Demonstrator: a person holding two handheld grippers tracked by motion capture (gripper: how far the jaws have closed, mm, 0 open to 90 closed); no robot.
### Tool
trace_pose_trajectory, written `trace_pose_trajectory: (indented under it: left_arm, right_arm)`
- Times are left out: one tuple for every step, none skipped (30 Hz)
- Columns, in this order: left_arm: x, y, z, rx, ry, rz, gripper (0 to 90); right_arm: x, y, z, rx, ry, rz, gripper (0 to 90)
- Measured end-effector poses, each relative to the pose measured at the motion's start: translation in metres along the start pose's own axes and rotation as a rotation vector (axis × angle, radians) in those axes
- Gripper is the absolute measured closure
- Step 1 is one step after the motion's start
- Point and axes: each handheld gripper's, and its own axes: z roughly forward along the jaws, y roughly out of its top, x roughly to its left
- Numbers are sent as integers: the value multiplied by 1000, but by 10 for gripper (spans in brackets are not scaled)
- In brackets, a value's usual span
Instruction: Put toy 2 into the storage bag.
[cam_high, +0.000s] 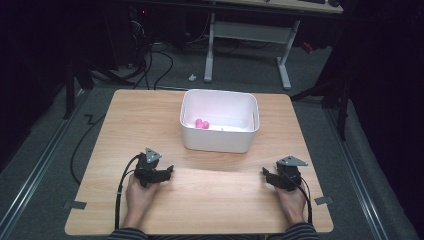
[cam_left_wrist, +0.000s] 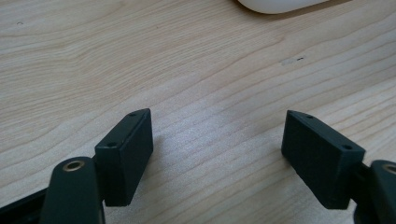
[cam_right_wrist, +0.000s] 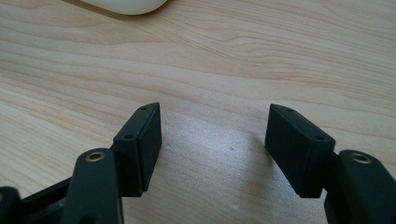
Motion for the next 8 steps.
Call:
trace_pose_trajectory:
  left_arm:
    - [0,0,0,0,0,0,253]
    - [0,0,0,0,0,0,253]
    - [0,0,0,0,0,0,253]
    - [0,0,0,0,0,0,253]
    - [0,0,0,0,0,0,253]
    - [0,0,0,0,0,0,253]
    - [0,0,0,0,0,-1,253]
    - [0,0,0,0,0,0,253]
  right_arm:
    - [-1,0,0,0,4,3,354]
    - [-2,0,1,5,10,17,344]
    - [-3,0,1,8,15,24,337]
    - [-4,0,1,11,18,36,323]
    - [-4,0,1,13,14,37,321]
    - [-4,0,1,13,14,38,320]
    - [-4,0,1,13,14,39,320]
    - [-3,0,1,13,13,39,320]
